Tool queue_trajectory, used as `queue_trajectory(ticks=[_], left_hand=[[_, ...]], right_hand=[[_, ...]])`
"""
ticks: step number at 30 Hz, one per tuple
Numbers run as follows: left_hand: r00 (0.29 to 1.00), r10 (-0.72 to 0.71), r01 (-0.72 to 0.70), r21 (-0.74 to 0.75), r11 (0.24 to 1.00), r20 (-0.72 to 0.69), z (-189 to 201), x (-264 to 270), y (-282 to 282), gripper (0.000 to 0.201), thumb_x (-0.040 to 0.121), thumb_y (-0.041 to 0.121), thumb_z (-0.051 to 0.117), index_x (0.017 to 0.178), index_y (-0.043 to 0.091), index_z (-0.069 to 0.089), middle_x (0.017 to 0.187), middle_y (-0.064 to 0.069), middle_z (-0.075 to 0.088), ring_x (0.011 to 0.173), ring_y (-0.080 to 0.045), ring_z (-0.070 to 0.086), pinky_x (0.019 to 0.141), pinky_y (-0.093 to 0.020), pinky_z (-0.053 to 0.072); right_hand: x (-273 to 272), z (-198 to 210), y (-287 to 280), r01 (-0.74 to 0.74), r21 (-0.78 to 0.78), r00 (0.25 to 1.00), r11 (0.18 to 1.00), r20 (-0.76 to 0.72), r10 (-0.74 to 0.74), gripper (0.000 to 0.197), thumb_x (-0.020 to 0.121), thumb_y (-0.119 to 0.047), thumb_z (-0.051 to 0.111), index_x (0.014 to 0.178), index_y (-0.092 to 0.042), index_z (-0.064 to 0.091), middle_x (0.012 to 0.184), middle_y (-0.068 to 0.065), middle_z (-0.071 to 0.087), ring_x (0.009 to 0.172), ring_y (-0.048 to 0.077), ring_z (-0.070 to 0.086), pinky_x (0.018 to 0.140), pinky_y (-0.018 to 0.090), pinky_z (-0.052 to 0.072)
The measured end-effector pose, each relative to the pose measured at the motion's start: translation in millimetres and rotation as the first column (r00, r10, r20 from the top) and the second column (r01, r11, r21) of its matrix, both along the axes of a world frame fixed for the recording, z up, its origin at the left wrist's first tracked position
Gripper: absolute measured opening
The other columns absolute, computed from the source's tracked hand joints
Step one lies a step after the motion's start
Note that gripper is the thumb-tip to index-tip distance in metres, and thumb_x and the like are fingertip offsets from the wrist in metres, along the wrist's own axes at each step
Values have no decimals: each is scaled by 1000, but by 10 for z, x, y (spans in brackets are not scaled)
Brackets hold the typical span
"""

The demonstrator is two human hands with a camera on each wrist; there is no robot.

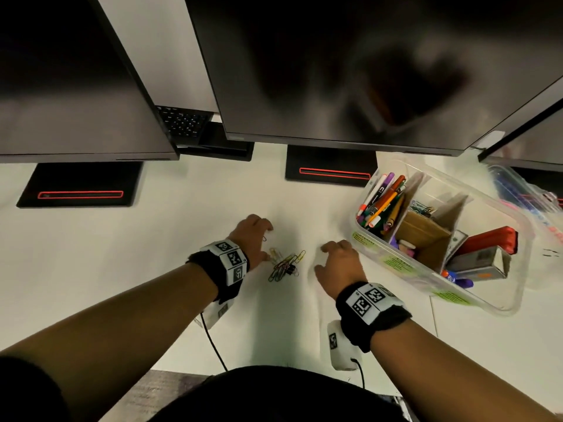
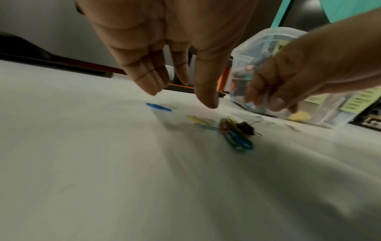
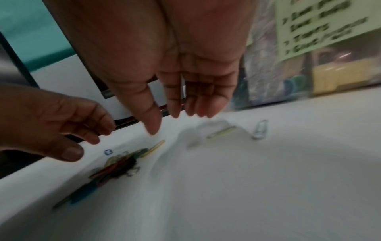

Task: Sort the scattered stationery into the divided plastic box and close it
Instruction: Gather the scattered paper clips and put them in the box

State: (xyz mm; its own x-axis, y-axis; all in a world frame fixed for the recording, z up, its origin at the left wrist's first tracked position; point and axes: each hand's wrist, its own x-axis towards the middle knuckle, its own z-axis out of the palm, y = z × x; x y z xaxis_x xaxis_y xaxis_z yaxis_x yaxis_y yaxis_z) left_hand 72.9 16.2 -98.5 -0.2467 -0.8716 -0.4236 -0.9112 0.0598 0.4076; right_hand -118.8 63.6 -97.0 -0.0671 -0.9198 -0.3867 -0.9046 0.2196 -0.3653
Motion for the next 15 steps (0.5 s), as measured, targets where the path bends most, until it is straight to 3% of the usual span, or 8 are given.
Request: queue_trajectory(ticks=[3,6,9,11,15], left_hand=[[988,-44,31,86,996,149,-35,98,-5,82,90,33,58,150,12,8,159,-9,1,148,-24,7,120,-34,15],[967,-119,85,155,984,224,-120,72,60,83,94,40,46,150,7,-5,158,-11,-13,148,-26,-6,122,-35,7],[954,-204,171,159,972,222,-161,-48,168,80,96,41,41,149,6,-7,158,-12,-16,147,-28,-9,122,-38,7],[949,-253,224,160,961,191,-192,-131,251,79,96,41,40,150,6,-6,158,-11,-15,147,-28,-10,122,-39,7],[924,-351,323,179,929,150,-239,-188,322,79,95,42,41,150,6,-4,159,-12,-10,148,-28,-7,122,-40,7]], right_hand=[[-148,-3,52,9,104,991,995,-133,4,59,86,-15,52,139,-1,30,146,20,27,138,33,22,115,34,19],[-76,-2,133,-64,279,988,958,-116,100,68,93,-14,40,145,6,1,155,23,1,145,35,1,120,37,7],[70,1,192,-84,258,996,963,34,77,69,89,-8,46,146,-1,7,155,20,3,144,35,8,118,40,17],[168,0,186,-128,225,988,966,110,106,71,88,-5,47,146,-2,7,156,18,2,144,33,7,119,39,16],[255,13,84,-259,183,946,948,246,211,68,90,1,40,148,-5,6,158,11,4,147,20,7,116,22,7]])
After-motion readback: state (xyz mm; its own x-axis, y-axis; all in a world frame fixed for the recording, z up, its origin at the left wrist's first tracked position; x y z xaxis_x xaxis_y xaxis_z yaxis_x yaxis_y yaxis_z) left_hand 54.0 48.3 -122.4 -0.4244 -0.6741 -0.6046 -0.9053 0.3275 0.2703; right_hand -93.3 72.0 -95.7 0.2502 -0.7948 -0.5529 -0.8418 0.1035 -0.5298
